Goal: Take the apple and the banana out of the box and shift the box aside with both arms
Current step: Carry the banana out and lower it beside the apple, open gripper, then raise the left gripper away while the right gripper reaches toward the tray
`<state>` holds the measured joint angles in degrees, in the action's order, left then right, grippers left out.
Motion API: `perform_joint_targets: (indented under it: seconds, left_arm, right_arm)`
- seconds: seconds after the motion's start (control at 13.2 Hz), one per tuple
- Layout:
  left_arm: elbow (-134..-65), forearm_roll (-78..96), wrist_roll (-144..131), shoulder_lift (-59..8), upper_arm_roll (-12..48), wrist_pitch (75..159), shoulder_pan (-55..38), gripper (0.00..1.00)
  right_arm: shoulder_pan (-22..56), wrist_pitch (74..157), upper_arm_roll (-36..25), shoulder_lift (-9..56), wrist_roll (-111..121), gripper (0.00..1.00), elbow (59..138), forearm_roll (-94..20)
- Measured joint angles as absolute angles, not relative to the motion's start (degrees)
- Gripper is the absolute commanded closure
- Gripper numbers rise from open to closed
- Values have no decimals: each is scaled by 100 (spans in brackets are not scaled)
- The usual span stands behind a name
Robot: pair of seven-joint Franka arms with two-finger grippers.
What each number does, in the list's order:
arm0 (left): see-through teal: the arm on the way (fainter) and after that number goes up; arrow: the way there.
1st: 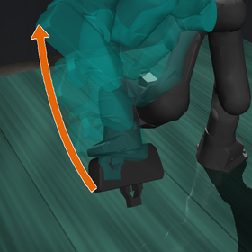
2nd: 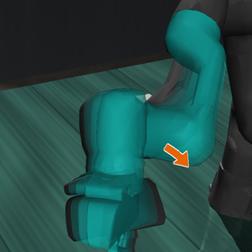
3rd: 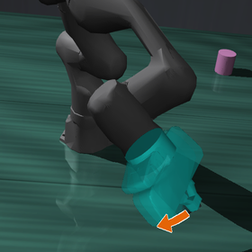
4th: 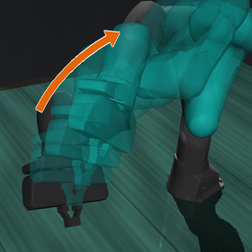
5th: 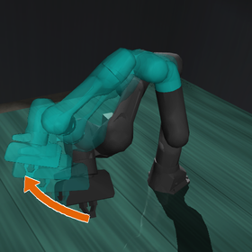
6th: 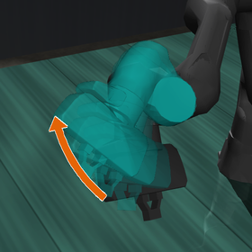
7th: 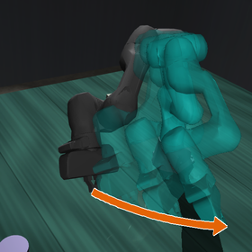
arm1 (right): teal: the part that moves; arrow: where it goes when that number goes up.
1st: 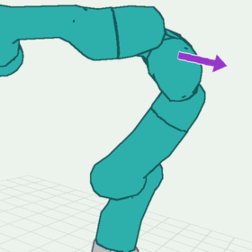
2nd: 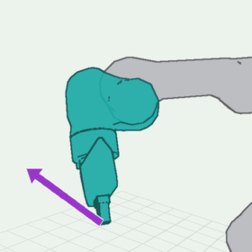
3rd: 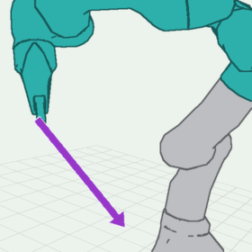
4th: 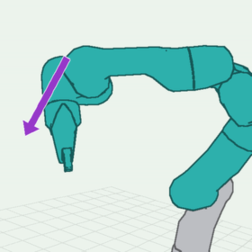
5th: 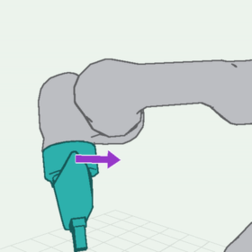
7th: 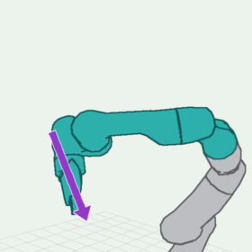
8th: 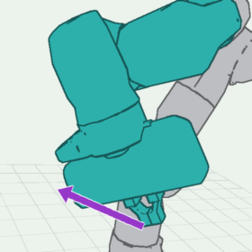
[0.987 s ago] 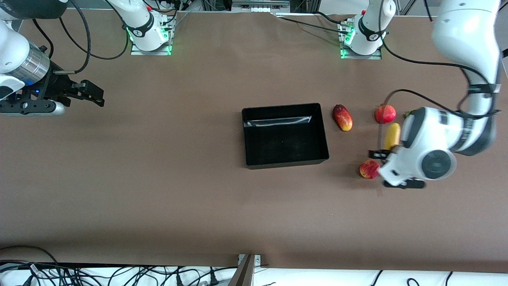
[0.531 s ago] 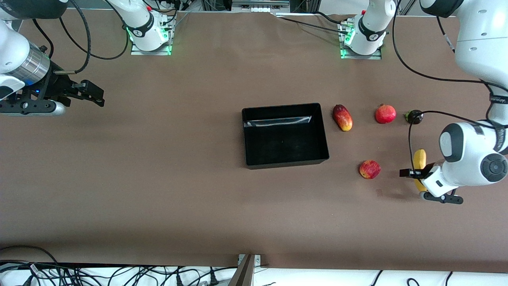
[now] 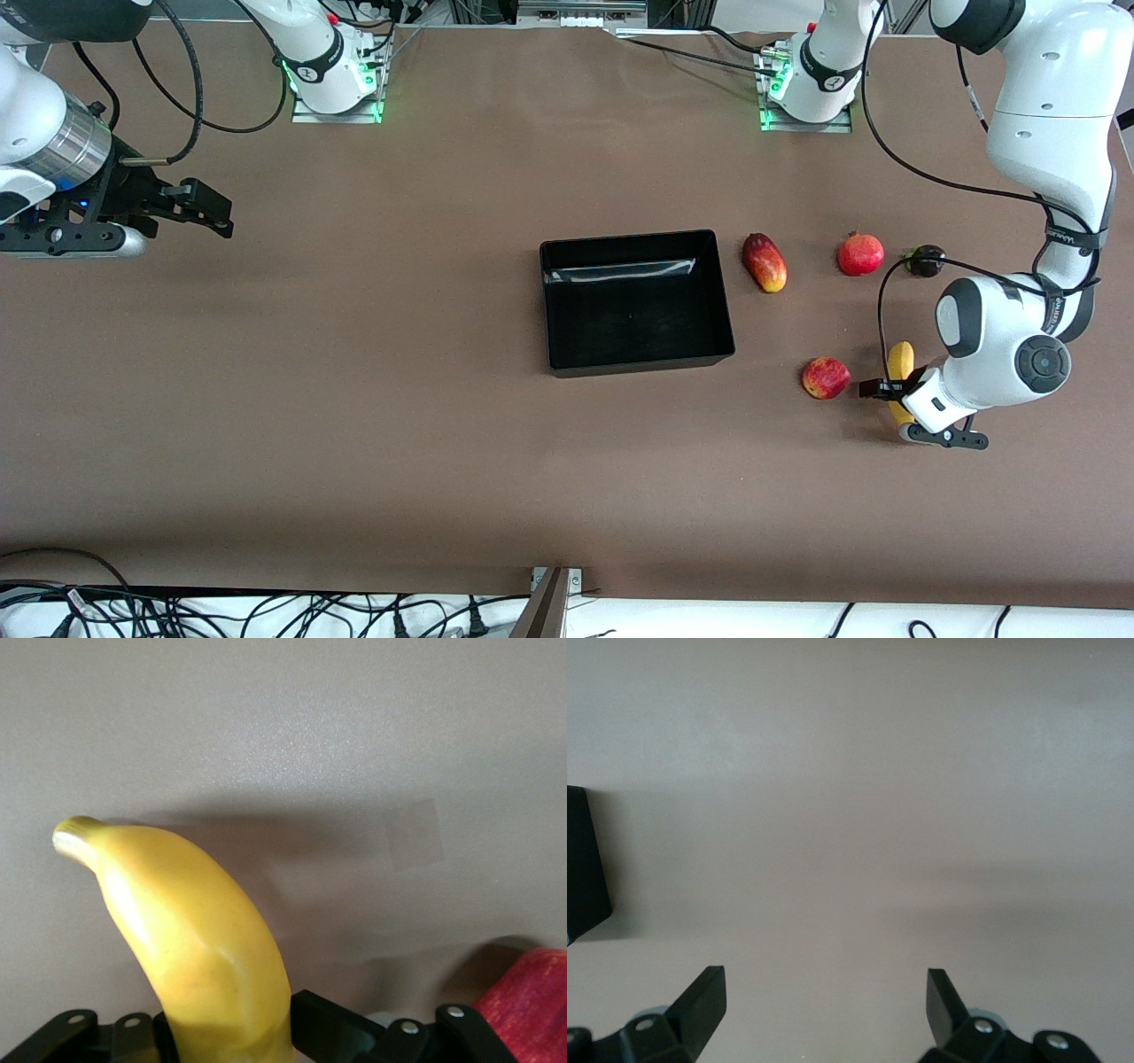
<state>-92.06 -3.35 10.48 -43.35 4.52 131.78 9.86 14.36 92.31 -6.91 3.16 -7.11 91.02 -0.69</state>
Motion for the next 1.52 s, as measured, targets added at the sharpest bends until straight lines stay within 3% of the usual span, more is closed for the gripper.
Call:
perform_joint_targets:
  seconds: [0.08,0.53,0.68,1.06,1.52]
  left_arm:
    - [-9209,-335,1048,-4335,452,13180,986,0]
    - [-9161,-330,899,-4263,453,13180,977,0]
    - [-9048,-330,879,-4068,452,12677,971,0]
    - [-8671,-329,856,-2680,400,10668,728,0]
    - [-8713,-326,821,-1011,-32,10046,34,0]
  right_arm:
    - [1436,9231,-691,316,-711,0,9102,-69]
    - [1436,9231,-691,316,-711,0,9102,-69]
    - [1436,9231,-691,315,-713,0,9102,-69]
    - [1438,9458,-687,317,-713,0,9096,-69]
    - [1720,9341,-539,465,-511,0,9178,-157]
